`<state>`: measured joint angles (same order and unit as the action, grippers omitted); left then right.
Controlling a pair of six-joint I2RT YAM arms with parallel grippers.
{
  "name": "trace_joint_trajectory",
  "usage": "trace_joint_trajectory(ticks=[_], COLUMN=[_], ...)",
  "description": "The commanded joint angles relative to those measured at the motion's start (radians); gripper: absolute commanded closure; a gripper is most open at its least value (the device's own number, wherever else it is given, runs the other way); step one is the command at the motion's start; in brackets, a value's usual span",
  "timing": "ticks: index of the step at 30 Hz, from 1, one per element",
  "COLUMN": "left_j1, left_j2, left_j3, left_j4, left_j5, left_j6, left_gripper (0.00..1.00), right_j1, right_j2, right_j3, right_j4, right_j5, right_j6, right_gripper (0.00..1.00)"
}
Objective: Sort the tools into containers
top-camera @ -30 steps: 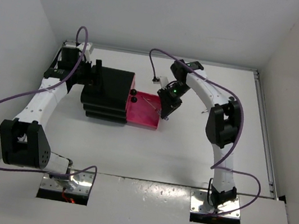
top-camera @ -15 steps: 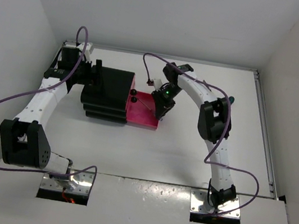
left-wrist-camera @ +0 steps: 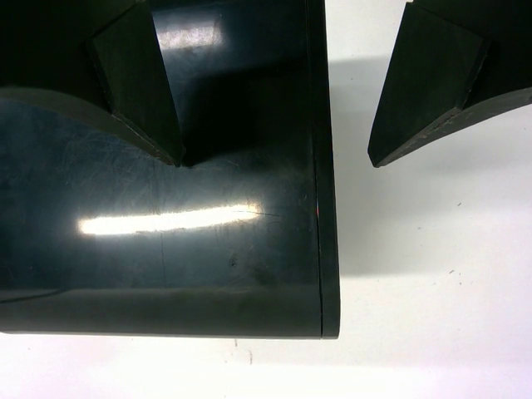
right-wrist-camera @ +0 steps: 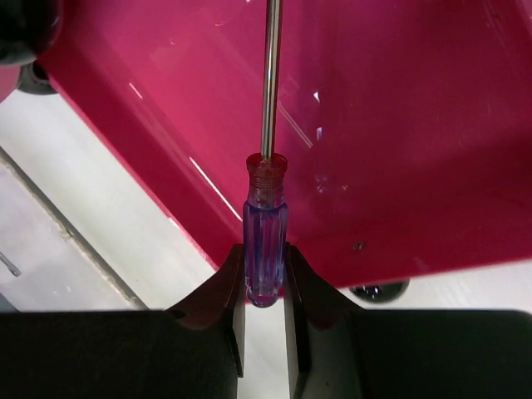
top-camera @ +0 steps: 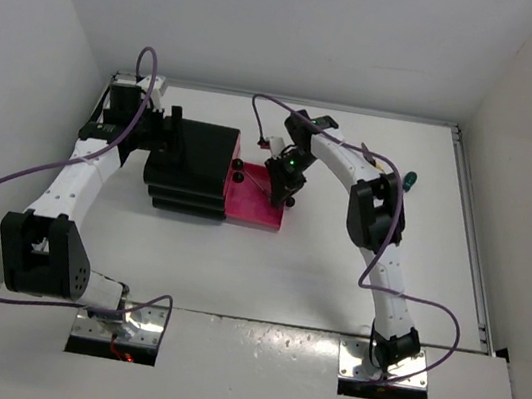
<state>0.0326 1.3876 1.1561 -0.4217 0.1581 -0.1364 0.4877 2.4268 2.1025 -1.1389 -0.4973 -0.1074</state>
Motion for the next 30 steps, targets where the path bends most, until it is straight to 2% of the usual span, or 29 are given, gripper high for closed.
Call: trace_joint_trajectory(ticks=[1,4,8,11,12,13,18,24,30], left_j1=[0.001,0.001,0.001,0.001,0.001,0.001,0.001,0.001,0.001], left_j2=[0.024,0.024,0.024,0.024,0.024,0.024,0.024,0.024,0.024], left_j3=[-0.026,-0.026,-0.035,-0.035,-0.035,-0.035,-0.035,-0.035,-0.044], left_j4=[-0.049,-0.049,-0.049,-0.049,-0.049,-0.049,-0.049,-0.049,-0.049], left_j5=[-0.015,-0.015,-0.015,-0.015,-0.015,-0.015,-0.015,-0.015,-0.006], left_j6=[0.017,0.017,0.017,0.017,0.017,0.017,0.017,0.017,0.017], left_gripper=[0.00,0.00,0.00,0.00,0.00,0.00,0.00,0.00,0.00], right_j1=[0.018,0.018,0.038,0.038,0.038,0.038,0.038,0.017,-0.064], right_j2=[0.012,0.021,0.031,0.031,0.031,0.020,-0.015,-0.133,-0.297], right_j3=[0.057,0.057,0.057,0.057,0.057,0.057,0.057,0.030,-0.016], right_j4=[0.022,0.031,0.040,0.050,0.050,0.059,0.068,0.059,0.050], right_j5=[0.006,0.006,0.006,0.016,0.016,0.016,0.035,0.010,-0.157], right_j6=[0.012,0.012,0.021,0.031,0.031,0.040,0.049,0.038,0.035], right_gripper=[1.00,1.00,0.91,0.82,0.73,0.69,0.52,0.51,0.52])
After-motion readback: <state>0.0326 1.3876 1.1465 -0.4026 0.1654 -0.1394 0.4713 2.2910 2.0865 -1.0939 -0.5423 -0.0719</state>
